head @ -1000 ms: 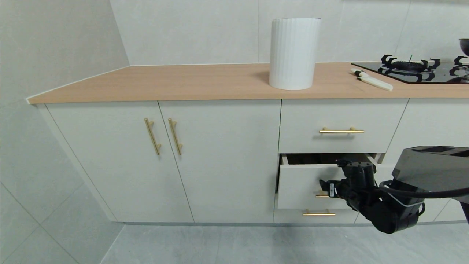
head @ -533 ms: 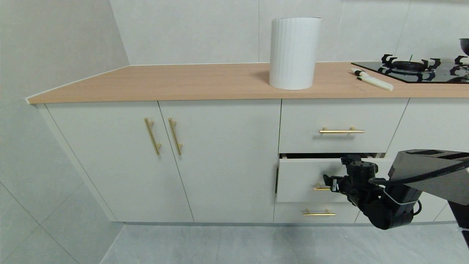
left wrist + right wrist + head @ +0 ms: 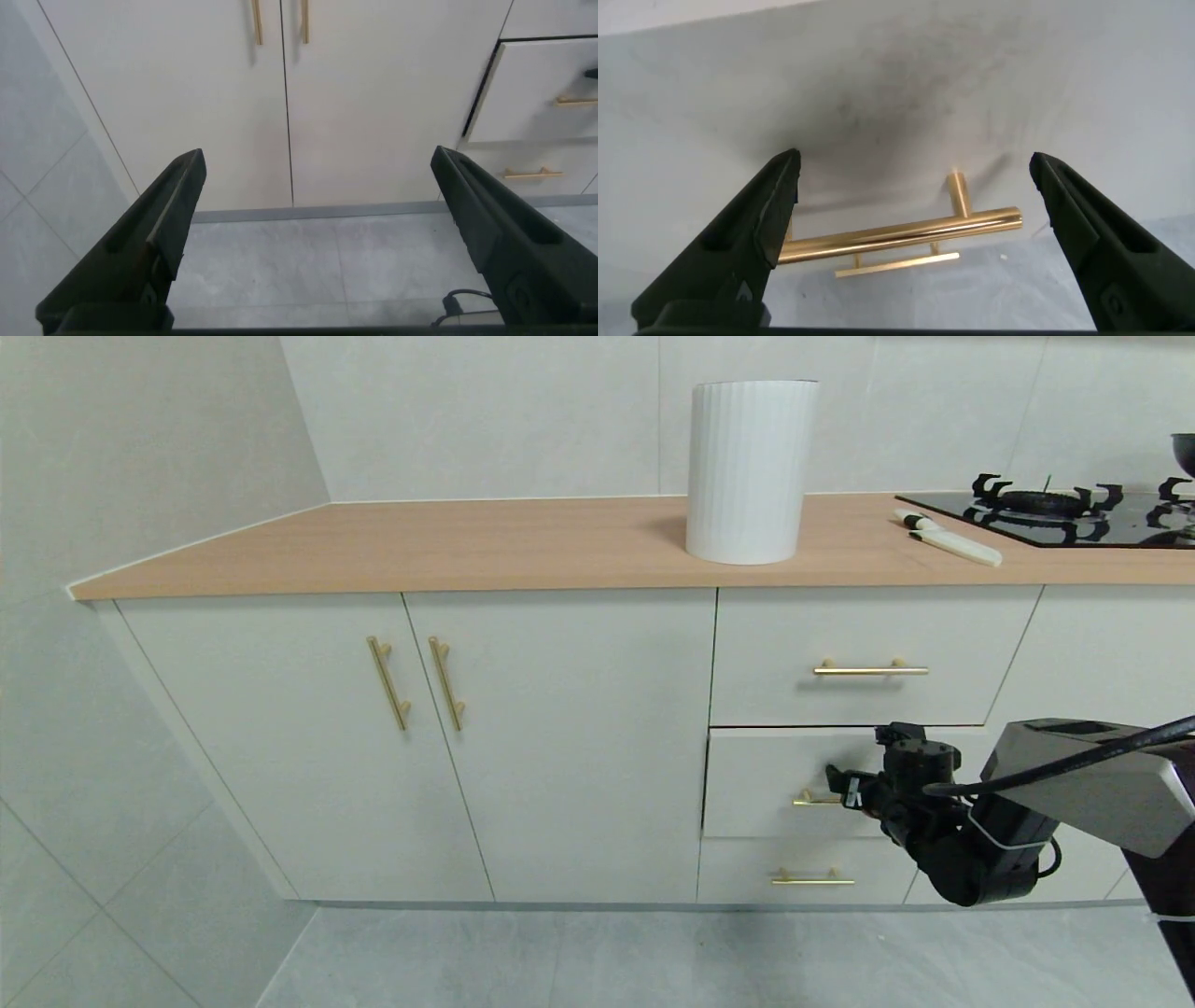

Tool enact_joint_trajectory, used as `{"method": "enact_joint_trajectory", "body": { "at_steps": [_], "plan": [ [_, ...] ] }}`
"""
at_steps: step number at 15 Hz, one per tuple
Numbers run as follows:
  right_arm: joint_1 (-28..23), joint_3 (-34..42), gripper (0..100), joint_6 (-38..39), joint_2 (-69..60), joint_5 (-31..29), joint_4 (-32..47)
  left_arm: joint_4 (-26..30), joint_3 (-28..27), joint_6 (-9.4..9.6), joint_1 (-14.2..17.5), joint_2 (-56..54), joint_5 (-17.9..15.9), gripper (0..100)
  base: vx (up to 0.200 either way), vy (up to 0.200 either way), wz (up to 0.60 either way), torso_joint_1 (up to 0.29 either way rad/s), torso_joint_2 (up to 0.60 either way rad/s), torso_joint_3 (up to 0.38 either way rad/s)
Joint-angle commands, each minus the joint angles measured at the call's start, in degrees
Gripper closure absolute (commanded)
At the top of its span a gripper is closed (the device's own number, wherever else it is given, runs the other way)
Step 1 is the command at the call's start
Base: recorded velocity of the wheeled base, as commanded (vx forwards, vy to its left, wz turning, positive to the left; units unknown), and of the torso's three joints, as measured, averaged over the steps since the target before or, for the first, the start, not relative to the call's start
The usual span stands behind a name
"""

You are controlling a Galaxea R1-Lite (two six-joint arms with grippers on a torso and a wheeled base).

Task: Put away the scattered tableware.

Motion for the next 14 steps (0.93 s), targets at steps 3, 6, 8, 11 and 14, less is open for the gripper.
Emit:
{"method": "enact_joint_trajectory", "body": {
  "at_steps": [3, 6, 8, 11, 14],
  "plan": [
    [-0.7, -4.1, 0, 0.2, 2.3, -1.7, 0.0, 0.0, 0.0, 0.02, 0.0, 0.0, 0.0, 0, 0.0, 0.0, 0.0, 0.0, 0.0, 0.0],
    [-0.7, -5.5, 0, 0.2, 2.9, -2.6, 0.0, 0.0, 0.0, 0.02, 0.0, 0.0, 0.0, 0, 0.0, 0.0, 0.0, 0.0, 0.0, 0.0],
    [-0.7, -5.4, 0, 0.3, 2.8, -2.8, 0.0, 0.0, 0.0, 0.02, 0.0, 0.0, 0.0, 0, 0.0, 0.0, 0.0, 0.0, 0.0, 0.0],
    [-0.7, -5.5, 0, 0.2, 2.9, -3.3, -0.8, 0.0, 0.0, 0.02, 0.0, 0.0, 0.0, 0, 0.0, 0.0, 0.0, 0.0, 0.0, 0.0],
    [-0.7, -5.4, 0, 0.1, 2.8, -3.2, -0.7, 0.0, 0.0, 0.02, 0.0, 0.0, 0.0, 0, 0.0, 0.0, 0.0, 0.0, 0.0, 0.0]
  ]
}}
